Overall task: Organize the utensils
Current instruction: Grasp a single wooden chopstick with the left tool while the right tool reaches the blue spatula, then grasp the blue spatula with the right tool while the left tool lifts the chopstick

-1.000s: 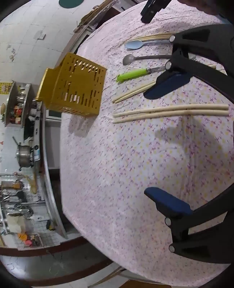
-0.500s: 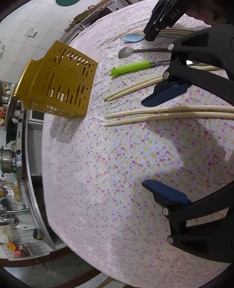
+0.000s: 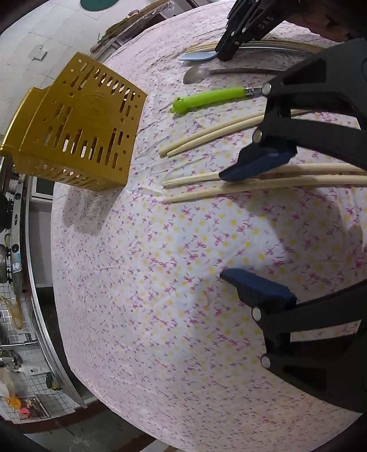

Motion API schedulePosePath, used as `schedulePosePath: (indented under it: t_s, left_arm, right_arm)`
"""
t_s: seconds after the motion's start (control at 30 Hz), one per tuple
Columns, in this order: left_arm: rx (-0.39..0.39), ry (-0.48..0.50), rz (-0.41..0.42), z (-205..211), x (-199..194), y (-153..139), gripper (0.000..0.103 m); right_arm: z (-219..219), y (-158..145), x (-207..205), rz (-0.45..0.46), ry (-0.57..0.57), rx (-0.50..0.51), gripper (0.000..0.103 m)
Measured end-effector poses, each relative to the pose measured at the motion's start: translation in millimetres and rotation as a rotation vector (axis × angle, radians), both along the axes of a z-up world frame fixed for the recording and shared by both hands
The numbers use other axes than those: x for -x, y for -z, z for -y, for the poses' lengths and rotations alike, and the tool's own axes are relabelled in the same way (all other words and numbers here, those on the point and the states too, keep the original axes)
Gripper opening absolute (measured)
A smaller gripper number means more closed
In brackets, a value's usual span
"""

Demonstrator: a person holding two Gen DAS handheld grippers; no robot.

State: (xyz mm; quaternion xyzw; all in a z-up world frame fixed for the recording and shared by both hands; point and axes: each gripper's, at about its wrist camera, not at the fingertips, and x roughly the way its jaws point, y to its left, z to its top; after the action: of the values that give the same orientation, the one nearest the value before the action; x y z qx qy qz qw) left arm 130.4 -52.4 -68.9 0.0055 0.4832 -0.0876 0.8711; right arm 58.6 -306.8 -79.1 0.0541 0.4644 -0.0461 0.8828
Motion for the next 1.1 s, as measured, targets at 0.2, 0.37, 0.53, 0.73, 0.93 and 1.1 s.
schedulePosePath:
  t_s: [0.2,0.37,0.53,0.73,0.93,1.1]
  left_arm:
    - [-0.053,0.010,-0.010,15,-20,2,0.050]
    - [-0.069,-0.006,-0.022,19,-32,2,0.038]
    - [-0.110,0.001,-0.004,28,-34,2,0.024]
    - [-0.075,-0.014,0.007,22,-42,-1,0.004]
    - [0.015,-0.025,0.008,7,-39,-14,0.004]
    - [0.039,-0.029,0.033,4,-35,-25,0.004]
  right_arm:
    - [5,-2,-7,0.006,-0.012,-0.014,0.014]
    - [6,0,-11,0.011,-0.018,-0.008,0.014]
    - [2,1,-13,0.015,-0.023,0.008,0.013]
    - [5,0,-19,0.015,-0.026,-0.010,0.010]
    - [21,-1,-20,0.019,-0.021,-0.085,0.008]
    - [29,-9,-18,0.056,-0.021,-0.119,0.008]
